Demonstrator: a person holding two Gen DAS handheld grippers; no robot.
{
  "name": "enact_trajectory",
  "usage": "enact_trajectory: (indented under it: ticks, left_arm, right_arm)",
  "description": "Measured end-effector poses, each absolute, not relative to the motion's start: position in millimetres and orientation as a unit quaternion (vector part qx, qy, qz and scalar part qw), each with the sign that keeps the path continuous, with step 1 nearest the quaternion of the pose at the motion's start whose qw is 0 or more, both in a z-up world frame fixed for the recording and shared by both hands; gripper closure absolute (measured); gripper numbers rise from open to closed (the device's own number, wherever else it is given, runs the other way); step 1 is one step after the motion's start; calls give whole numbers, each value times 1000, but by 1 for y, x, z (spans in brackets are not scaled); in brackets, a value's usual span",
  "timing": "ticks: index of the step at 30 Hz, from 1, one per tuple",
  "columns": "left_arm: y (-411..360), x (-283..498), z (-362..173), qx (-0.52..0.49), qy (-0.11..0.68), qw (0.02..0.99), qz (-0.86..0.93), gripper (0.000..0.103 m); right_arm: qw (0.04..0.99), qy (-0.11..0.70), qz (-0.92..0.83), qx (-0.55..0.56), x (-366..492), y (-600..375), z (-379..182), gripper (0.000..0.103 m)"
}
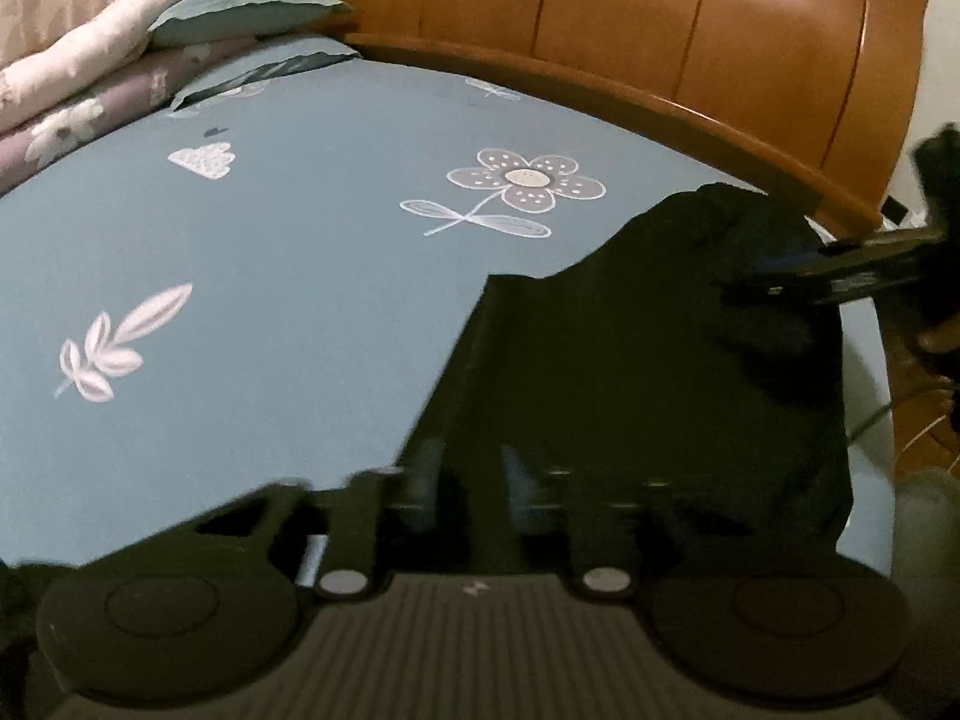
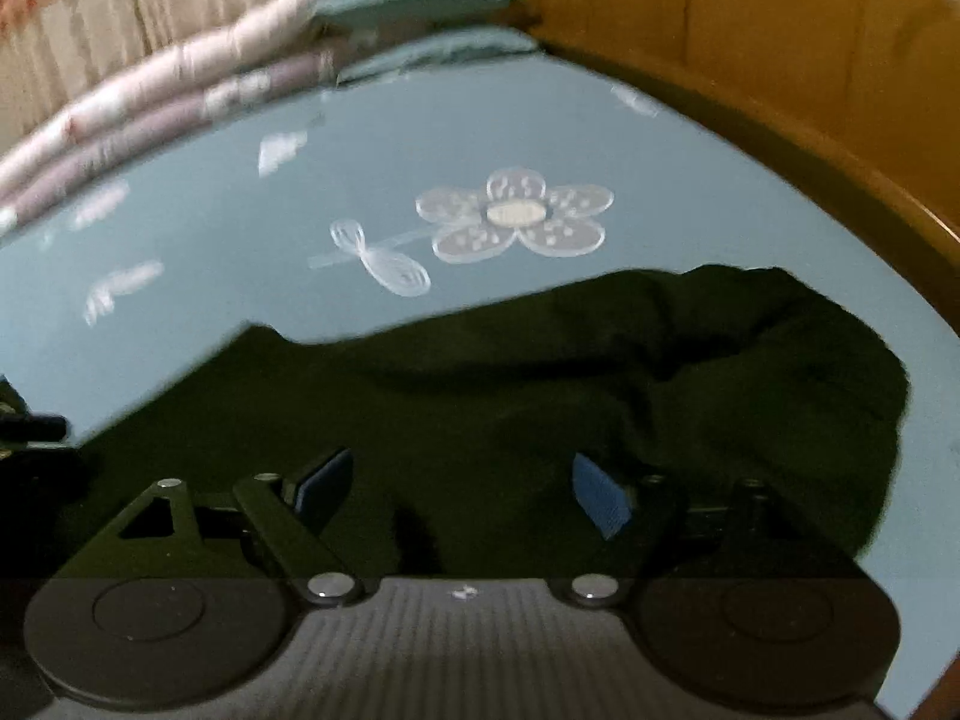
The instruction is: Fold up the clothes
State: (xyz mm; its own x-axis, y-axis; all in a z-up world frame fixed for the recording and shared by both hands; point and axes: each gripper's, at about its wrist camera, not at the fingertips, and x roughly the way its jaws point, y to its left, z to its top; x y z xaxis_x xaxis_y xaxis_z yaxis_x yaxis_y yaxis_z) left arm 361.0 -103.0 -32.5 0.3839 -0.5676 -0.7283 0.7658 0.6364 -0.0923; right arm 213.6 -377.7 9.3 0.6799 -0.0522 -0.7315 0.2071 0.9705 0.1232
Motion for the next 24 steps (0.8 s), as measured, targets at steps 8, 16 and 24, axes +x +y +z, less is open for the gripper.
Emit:
enact_trajectory:
  ticks: [8,16,24]
  left_arm:
    - [-108,388,-54,157,422,786,-425,89]
    - [-108,394,-59,170,431,768,-443,90]
    - [-97,398,-38,127,426,776,-448,103]
  right_arm:
    - [911,380,-84,134,179,-360,17,18]
    - [906,386,-96,143,181,-358,10,18]
    - [907,388,-91,137,187,-354,10,18]
